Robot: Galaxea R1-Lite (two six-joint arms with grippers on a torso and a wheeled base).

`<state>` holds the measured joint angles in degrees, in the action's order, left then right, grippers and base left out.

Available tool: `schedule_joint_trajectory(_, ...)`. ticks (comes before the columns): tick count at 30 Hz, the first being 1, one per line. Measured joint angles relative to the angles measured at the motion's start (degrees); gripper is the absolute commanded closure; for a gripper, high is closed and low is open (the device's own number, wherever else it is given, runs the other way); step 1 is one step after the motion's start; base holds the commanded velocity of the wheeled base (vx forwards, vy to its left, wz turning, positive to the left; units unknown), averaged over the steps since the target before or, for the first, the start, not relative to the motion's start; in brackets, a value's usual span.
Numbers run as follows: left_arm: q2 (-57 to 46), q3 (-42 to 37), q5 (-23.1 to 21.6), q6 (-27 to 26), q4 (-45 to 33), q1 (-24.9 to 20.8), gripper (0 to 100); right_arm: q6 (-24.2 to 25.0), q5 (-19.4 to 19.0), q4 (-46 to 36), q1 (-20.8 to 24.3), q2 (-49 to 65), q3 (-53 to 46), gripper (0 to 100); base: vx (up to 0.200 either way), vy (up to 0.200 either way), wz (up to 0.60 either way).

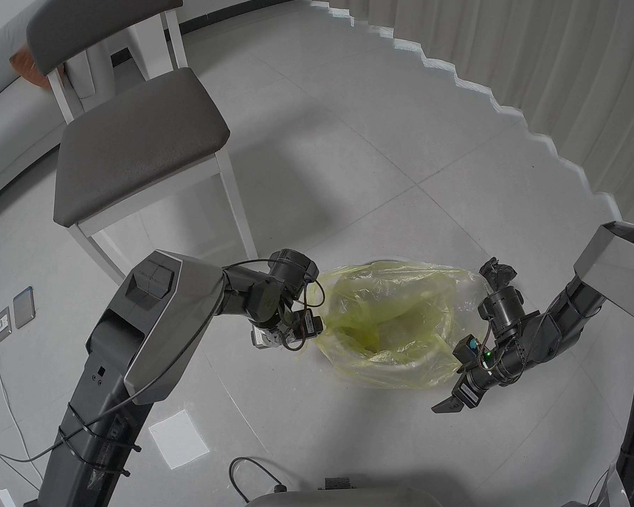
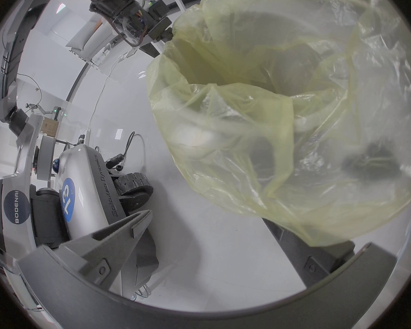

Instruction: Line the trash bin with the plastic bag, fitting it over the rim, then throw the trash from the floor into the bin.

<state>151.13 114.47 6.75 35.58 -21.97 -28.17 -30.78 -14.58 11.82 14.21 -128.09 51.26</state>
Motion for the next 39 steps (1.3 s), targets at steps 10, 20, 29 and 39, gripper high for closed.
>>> schedule_joint_trajectory(10, -5.68, -0.79, -2.30, 2.68, -2.91, 1.02, 0, -0.11, 0.02, 0.00, -0.09, 0.37, -0.68, 0, 0.000, 0.000, 0.00)
schedule_joint_trajectory(20, -9.37, -5.75, -3.74, 6.42, -2.58, 0.67, 0, -0.11, 0.02, 0.02, -0.20, 1.07, -1.35, 0, 0.000, 0.000, 0.00)
schedule_joint_trajectory(29, -9.26, -10.42, -4.18, 9.03, 4.49, -2.00, 0, -0.12, 0.02, 0.02, -0.13, 1.79, -2.26, 0, 0.000, 0.000, 0.00)
schedule_joint_trajectory(39, -11.87, -13.97, -3.61, 13.76, 4.62, -3.50, 0, -0.20, 0.02, 0.24, -0.16, 2.65, -3.22, 0, 0.000, 0.000, 0.00)
